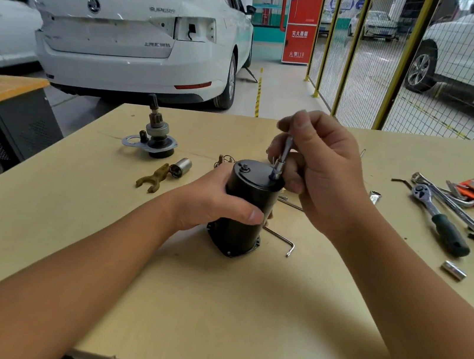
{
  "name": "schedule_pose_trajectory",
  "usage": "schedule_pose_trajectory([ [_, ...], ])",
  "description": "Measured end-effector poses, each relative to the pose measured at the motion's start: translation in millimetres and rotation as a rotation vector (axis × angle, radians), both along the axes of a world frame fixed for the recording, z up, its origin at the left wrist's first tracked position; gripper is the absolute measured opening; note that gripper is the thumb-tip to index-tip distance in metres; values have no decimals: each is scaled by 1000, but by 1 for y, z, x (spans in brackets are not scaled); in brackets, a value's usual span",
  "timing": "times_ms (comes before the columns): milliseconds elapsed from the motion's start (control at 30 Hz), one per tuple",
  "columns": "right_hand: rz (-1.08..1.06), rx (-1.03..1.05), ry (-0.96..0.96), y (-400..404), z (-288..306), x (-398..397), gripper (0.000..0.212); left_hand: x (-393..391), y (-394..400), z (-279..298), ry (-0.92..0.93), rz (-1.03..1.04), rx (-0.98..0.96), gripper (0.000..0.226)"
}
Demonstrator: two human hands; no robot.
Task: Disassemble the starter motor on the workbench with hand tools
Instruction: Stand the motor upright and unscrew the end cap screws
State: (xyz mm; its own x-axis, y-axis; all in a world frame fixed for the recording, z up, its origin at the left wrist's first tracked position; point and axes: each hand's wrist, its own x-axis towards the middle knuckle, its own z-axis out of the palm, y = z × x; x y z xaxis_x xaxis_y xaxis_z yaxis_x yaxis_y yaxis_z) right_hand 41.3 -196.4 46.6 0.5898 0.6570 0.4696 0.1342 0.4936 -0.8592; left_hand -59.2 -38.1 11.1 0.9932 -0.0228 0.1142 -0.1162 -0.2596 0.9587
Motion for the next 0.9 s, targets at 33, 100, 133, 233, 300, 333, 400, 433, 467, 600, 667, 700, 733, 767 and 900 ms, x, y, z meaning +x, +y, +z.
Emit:
schedule_pose_trajectory([
  [33,1,5,14,0,0,1,20,0,0,0,0,0,-2,64],
  [100,3,17,48,-1,1,1,17,0,0,1,-8,-7,2,61],
  [133,4,22,64,-1,2,2,17,0,0,1,-11,-12,5,58],
  [233,3,23,98,-2,3,1,17,0,0,0,-14,-10,-7,58],
  [300,6,15,100,-3,4,2,17,1,1,-1,-6,0,-29,60],
  [333,12,11,96,-3,5,1,19,1,1,-2,-2,1,-38,61],
  [400,41,12,88,-3,6,1,23,2,2,-2,5,-4,-43,62],
  [433,62,15,88,-3,5,1,25,2,2,-2,8,-5,-44,62],
  [467,83,20,92,-3,5,1,27,2,3,-3,10,-5,-46,63],
  [600,120,54,116,-3,2,1,18,2,3,-3,13,-6,-70,63],
  [667,106,65,124,-2,2,2,11,2,2,-3,6,-8,-93,61],
  [700,97,66,123,-2,1,3,12,2,2,-2,3,-11,-102,60],
  [733,89,63,119,-2,1,4,13,2,2,-2,0,-14,-104,60],
  [767,84,58,114,-2,1,5,15,2,2,-2,0,-15,-100,61],
  [900,88,24,90,-1,3,6,22,2,1,-2,4,-11,-95,63],
])
